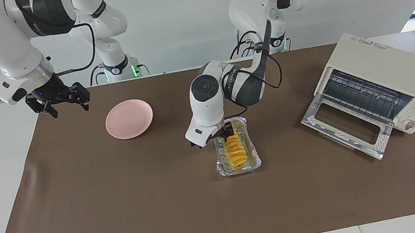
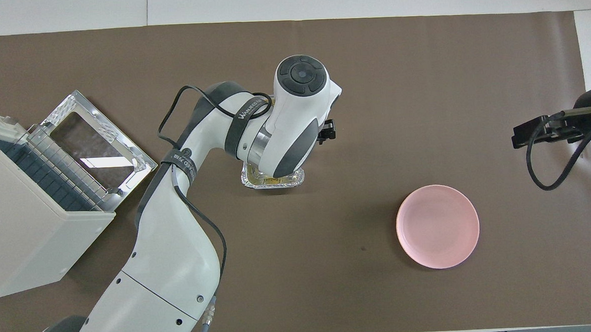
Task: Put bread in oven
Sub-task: 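Grasp the foil tray edge with the left gripper, then lift the foil tray and carry it toward the oven with the left gripper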
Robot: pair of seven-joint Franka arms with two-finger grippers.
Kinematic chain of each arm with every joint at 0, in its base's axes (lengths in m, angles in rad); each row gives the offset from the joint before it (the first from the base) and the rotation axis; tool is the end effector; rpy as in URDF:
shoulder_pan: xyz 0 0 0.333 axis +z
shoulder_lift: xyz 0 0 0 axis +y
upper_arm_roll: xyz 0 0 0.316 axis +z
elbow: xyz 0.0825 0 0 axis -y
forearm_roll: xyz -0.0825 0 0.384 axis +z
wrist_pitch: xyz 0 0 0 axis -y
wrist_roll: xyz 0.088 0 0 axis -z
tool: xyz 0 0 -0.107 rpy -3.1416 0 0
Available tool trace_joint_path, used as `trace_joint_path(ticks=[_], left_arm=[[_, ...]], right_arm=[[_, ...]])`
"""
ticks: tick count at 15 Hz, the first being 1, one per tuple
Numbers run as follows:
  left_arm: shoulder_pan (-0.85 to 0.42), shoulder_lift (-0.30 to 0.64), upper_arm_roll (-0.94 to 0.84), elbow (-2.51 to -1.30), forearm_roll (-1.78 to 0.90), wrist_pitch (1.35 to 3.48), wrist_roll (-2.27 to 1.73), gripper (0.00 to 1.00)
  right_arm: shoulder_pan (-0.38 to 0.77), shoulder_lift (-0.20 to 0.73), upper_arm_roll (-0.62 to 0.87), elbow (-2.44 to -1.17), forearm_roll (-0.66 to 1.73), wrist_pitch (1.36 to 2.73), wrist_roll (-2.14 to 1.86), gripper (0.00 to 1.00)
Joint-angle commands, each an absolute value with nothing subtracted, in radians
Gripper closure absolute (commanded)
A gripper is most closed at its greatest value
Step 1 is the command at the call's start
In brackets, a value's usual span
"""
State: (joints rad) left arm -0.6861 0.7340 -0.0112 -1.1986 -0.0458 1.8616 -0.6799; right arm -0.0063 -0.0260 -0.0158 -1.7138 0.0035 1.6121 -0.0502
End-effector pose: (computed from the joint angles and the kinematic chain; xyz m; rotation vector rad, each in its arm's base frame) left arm 0.5676 -0.4772 0.3408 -3.1329 0.0001 0.1366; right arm 0.5448 -0.0118 0.5748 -3.1324 -0.0436 0.1183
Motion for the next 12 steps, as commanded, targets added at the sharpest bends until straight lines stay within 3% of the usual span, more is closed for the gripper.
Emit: trace_joint_path(ticks=[1,4,5,7,10,11,12], left_arm=[[-0.709,0.724,0.005,-1.273,-0.040,1.939,-0.704,0.00],[-0.710,0.721,0.005,-1.287,-0.040,1.936,-0.706,0.06],[-0.707,0.721,0.005,-1.287,-0.040,1.939,-0.706,0.13],[-0.707,0.721,0.003,-1.290,-0.041,1.939,-0.724,0.39],[-0.696,0.721,0.003,-1.289,-0.041,1.937,-0.735,0.92],[-0.693,0.721,0.003,-1.289,-0.043,1.939,-0.736,1.00],[-0.690,0.721,0.005,-1.287,-0.046,1.936,-0.736,1.00]], right_arm=[[-0.017,-0.034,-0.006,-1.713,-0.015,1.603,-0.069,0.00],[-0.018,-0.034,-0.006,-1.713,-0.015,1.603,-0.069,0.00],[-0.018,-0.034,-0.006,-1.713,-0.015,1.603,-0.069,0.00],[-0.018,-0.034,-0.006,-1.713,-0.014,1.603,-0.069,0.00],[-0.018,-0.034,-0.006,-1.713,-0.014,1.601,-0.069,0.00],[-0.018,-0.034,-0.006,-1.713,-0.015,1.603,-0.069,0.00],[-0.018,-0.034,-0.006,-1.713,-0.014,1.603,-0.068,0.00]])
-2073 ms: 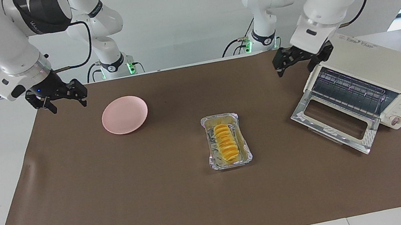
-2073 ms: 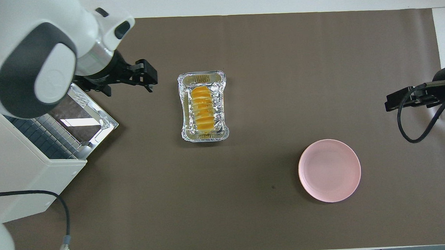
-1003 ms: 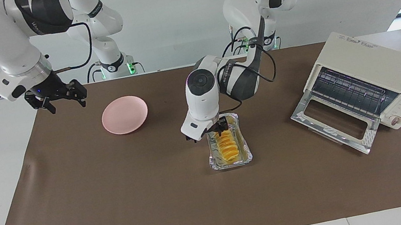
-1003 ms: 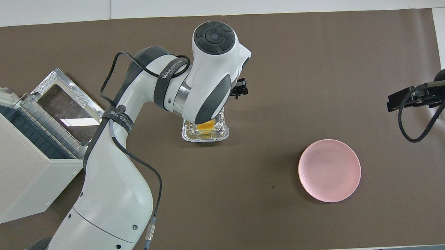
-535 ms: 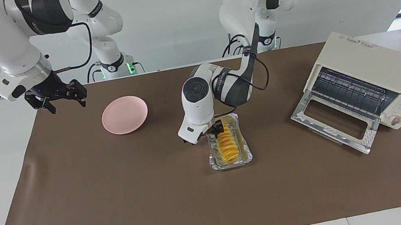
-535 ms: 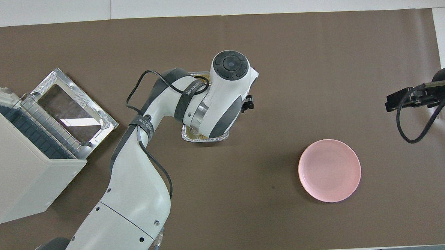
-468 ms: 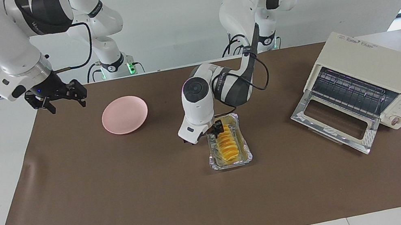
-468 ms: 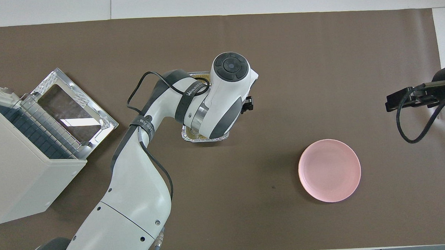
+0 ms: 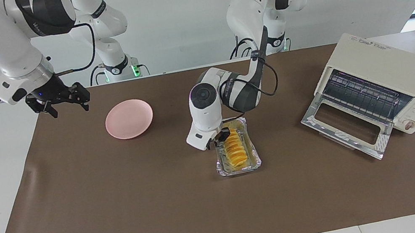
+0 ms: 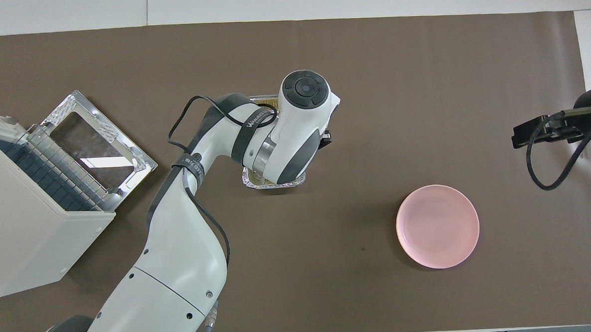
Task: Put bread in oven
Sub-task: 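Lift the foil tray and carry it toward the oven with the left gripper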
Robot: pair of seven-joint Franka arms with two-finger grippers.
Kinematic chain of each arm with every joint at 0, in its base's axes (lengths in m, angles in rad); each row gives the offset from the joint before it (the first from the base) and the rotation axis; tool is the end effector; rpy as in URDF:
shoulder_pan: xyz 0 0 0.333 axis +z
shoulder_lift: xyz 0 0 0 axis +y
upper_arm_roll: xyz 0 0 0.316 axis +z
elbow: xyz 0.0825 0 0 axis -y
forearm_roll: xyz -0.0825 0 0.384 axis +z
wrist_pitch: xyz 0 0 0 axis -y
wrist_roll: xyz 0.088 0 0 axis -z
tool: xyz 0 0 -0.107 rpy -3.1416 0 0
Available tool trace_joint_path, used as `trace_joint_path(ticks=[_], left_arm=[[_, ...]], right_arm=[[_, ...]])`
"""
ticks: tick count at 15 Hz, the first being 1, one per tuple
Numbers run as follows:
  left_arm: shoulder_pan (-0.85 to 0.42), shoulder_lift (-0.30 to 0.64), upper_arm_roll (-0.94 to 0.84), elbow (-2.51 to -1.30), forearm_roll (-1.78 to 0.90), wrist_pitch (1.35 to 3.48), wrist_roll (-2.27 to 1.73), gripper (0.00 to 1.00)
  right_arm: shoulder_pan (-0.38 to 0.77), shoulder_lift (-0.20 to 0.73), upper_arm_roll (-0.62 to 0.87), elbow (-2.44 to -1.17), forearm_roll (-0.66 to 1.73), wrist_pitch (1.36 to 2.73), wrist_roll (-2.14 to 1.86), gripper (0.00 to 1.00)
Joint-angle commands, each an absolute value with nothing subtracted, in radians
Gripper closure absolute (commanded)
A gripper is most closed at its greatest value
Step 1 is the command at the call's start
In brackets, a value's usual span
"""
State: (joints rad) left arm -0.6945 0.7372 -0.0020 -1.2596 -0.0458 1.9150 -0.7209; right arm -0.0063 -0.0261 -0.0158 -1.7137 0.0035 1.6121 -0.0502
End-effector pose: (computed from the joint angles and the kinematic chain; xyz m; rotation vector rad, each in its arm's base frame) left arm 0.5629 -0.4746 0.3142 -3.1178 -0.0656 0.1414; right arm 0.5448 -0.0118 0.5749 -3.1324 -0.0436 0.1180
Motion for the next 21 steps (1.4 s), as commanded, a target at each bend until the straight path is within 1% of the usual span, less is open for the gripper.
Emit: trace_joint_path(ticks=[1,3,7,10,11,14,17,21], left_arm=[[-0.683,0.721,0.006,-1.284,-0.049,1.931,-0.738,1.00],[-0.676,0.716,0.009,-1.282,-0.051,1.919,-0.738,1.00],[-0.646,0.648,0.014,-1.278,-0.071,1.815,-0.739,1.00],[-0.634,0.614,0.079,-1.241,-0.072,1.712,-0.758,1.00],[-0.624,0.582,0.107,-1.244,-0.075,1.704,-0.779,1.00],[-0.546,0.520,0.132,-1.246,-0.089,1.646,-0.787,1.00],[-0.488,0.508,0.158,-1.249,-0.081,1.612,-0.784,1.00],[-0.425,0.506,0.195,-1.275,-0.083,1.627,-0.779,1.00]], right_arm=[[-0.018,-0.034,-0.006,-1.713,-0.015,1.603,-0.069,0.00],[-0.018,-0.034,-0.006,-1.713,-0.015,1.603,-0.069,0.00],[-0.018,-0.034,-0.006,-1.713,-0.015,1.603,-0.069,0.00],[-0.018,-0.034,-0.006,-1.713,-0.014,1.601,-0.069,0.00],[-0.018,-0.034,-0.006,-1.713,-0.014,1.603,-0.069,0.00],[-0.018,-0.034,-0.006,-1.713,-0.015,1.603,-0.069,0.00],[-0.018,-0.034,-0.006,-1.713,-0.015,1.603,-0.068,0.00],[-0.018,-0.034,-0.006,-1.713,-0.015,1.603,-0.069,0.00]])
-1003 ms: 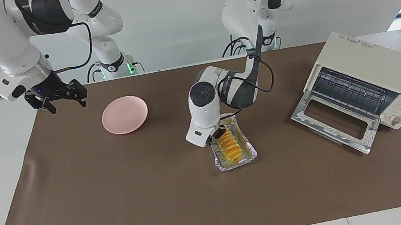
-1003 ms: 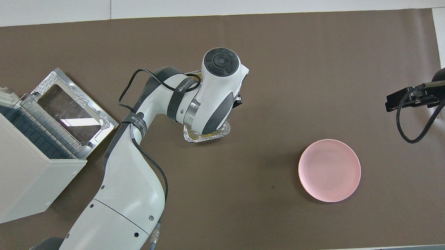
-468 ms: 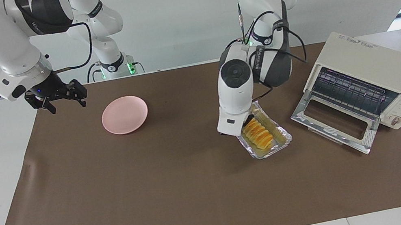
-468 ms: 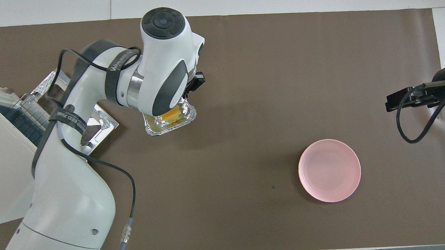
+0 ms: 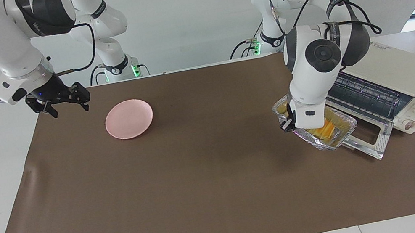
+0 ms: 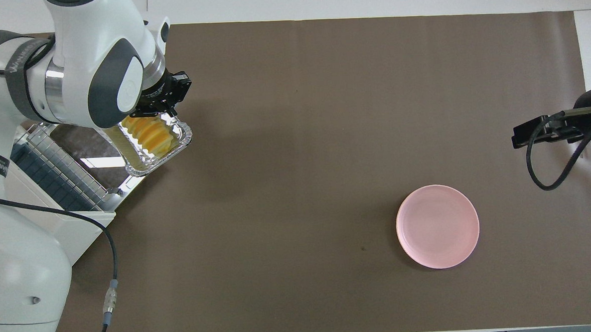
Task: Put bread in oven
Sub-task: 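Lower the foil tray into the oven opening with the left gripper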
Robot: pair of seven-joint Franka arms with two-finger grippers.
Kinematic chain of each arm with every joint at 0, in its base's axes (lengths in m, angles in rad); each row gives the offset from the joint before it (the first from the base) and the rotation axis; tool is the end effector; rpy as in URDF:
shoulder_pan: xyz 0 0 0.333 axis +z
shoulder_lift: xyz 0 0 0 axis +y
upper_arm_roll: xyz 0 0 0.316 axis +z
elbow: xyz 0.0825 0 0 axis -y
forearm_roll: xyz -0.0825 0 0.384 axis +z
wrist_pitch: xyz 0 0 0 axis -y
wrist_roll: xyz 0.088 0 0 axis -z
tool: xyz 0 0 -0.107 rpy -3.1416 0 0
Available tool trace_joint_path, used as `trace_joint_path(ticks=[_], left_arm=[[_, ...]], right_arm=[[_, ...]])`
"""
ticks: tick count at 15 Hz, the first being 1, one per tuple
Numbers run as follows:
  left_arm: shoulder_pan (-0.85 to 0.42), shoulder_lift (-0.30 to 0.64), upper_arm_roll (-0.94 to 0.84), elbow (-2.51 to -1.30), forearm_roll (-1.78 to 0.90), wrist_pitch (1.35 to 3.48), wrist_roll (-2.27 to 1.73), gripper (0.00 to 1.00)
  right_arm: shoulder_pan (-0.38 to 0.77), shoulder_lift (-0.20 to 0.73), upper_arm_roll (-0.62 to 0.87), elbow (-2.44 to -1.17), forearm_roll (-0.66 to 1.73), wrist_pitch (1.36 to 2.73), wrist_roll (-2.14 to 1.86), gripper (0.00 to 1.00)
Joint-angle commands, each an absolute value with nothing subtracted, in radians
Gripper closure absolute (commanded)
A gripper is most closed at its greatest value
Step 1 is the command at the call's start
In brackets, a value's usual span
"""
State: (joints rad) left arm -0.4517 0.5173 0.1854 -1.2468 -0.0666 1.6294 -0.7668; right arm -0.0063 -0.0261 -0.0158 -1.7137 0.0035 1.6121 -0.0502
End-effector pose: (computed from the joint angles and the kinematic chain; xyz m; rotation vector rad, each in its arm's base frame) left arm 0.6584 -0.2158 0.4604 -2.9612 -0.7414 0.1480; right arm 0.5448 -0.0118 0.5749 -3.1324 -0.0436 0.1180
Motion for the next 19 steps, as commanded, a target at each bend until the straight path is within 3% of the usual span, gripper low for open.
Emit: trace_joint_path(ticks=[1,7,19], left_arm=[[-0.395,0.497,0.195,-1.298,-0.081,1.646,-0.767,1.00],[-0.305,0.437,0.207,-1.451,-0.078,1.716,-0.775,1.00],[-0.284,0.391,0.285,-1.569,-0.005,1.706,-0.759,1.00]], right_arm=[[-0.018,-0.034,-0.006,-1.713,-0.014,1.603,-0.069,0.00],[-0.018,-0.034,-0.006,-1.713,-0.015,1.603,-0.067,0.00],[-0.018,-0.034,-0.006,-1.713,-0.015,1.603,-0.069,0.00]])
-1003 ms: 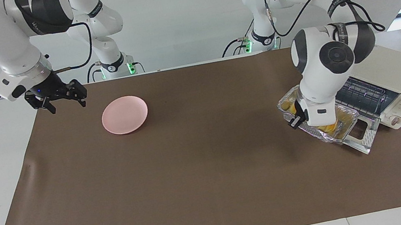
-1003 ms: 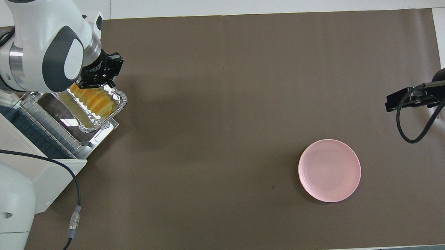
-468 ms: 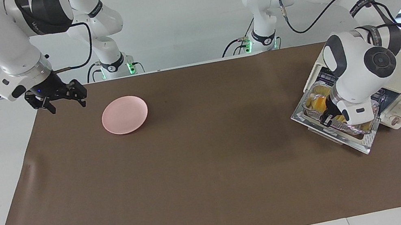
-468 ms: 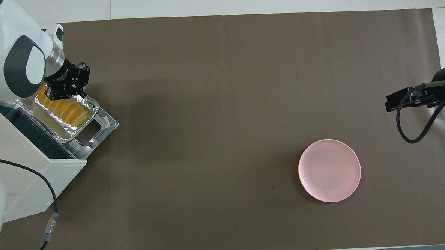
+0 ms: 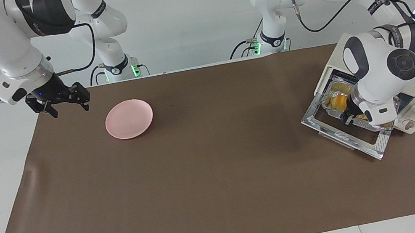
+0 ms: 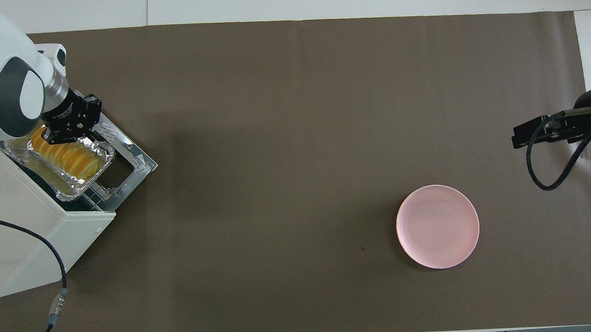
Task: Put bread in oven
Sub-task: 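Lower the foil tray into the oven opening with the left gripper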
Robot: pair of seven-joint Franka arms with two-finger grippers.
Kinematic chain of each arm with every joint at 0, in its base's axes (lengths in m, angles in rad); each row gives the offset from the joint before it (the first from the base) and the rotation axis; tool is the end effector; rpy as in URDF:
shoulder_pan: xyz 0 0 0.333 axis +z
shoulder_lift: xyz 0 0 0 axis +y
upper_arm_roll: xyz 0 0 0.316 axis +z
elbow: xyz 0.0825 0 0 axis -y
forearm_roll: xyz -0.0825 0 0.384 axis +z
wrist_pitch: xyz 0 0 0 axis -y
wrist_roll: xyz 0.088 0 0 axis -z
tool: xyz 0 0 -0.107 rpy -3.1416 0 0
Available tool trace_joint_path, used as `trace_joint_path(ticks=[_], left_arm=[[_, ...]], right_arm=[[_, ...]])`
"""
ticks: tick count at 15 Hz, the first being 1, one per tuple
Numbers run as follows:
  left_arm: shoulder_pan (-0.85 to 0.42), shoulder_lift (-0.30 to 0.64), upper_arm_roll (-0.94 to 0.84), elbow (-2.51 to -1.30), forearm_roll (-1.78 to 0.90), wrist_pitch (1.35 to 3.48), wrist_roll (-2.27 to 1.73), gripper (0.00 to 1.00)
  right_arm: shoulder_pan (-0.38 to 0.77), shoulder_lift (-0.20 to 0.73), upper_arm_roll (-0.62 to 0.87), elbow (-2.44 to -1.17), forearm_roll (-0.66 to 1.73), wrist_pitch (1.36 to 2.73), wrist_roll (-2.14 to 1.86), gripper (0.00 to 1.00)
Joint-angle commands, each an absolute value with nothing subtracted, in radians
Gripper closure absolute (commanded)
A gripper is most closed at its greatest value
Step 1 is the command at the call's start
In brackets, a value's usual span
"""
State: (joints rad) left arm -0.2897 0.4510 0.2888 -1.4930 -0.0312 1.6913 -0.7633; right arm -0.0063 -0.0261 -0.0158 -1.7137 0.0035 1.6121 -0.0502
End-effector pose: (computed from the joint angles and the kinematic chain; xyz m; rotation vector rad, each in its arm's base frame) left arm 0.6564 -0.0304 0.4026 -2.7435 -1.0912 0.2689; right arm 0.5448 -0.0118 0.5749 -3.1324 -0.0436 0.1180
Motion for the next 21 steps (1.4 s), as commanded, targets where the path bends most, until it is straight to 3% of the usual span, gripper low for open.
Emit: trace_joint_path(ticks=[1,13,21], left_arm=[[-0.276,0.391,0.288,-1.574,-0.002,1.700,-0.759,1.00],[-0.268,0.331,0.290,-1.709,0.048,1.713,-0.752,1.00],[-0.219,0.331,0.296,-1.712,0.077,1.736,-0.629,1.00]], right_arm=[[-0.018,-0.034,-0.006,-1.713,-0.015,1.603,-0.069,0.00],[-0.018,-0.034,-0.006,-1.713,-0.015,1.603,-0.069,0.00],[-0.018,-0.034,-0.006,-1.713,-0.015,1.603,-0.069,0.00]])
